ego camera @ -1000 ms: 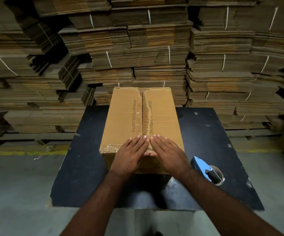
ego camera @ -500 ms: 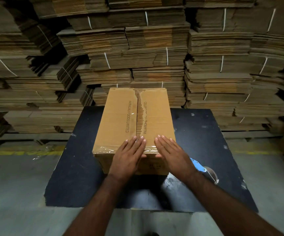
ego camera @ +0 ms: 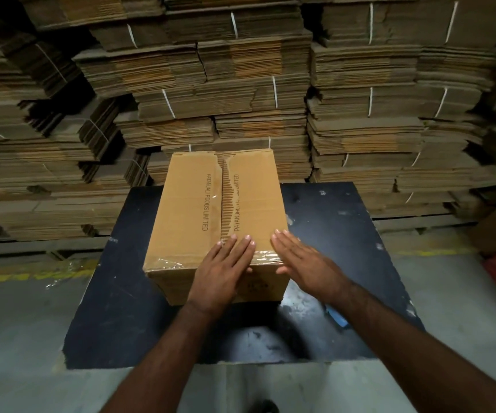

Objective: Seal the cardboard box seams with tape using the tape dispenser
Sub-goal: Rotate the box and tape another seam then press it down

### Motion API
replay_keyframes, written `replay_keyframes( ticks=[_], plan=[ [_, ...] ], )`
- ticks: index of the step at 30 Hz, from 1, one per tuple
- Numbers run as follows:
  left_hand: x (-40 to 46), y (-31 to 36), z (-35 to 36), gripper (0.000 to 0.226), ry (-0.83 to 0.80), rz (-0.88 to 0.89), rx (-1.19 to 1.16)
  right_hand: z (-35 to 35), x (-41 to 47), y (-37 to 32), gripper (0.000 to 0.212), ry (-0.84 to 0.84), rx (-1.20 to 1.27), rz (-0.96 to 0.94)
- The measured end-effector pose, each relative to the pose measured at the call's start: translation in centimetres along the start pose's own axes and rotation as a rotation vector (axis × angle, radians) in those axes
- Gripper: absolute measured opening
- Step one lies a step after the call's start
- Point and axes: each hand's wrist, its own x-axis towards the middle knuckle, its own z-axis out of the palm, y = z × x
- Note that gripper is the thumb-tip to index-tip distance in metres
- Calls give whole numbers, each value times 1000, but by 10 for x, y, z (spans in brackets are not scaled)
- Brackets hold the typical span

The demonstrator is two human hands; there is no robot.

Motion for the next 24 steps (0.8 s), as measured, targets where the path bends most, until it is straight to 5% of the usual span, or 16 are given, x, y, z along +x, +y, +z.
replay_keyframes(
  ticks=[3,7,11,15,24],
  plan=[
    [1,5,-9,63,36,13,-47,-1,-7,-2,77,19,136,41],
    [19,33,-17,66,78,120,-277,9,-29,-20,67,282,451,338],
    [38,51,-11,46,80,65,-466,19,-40,-20,47,312,516,439],
    [35,45,-5,67,26,94,-444,19,-36,-25,40,325,505,462],
    [37,45,-20,76,-77,24,-583,11,-36,-93,85,195,555,734]
  ],
)
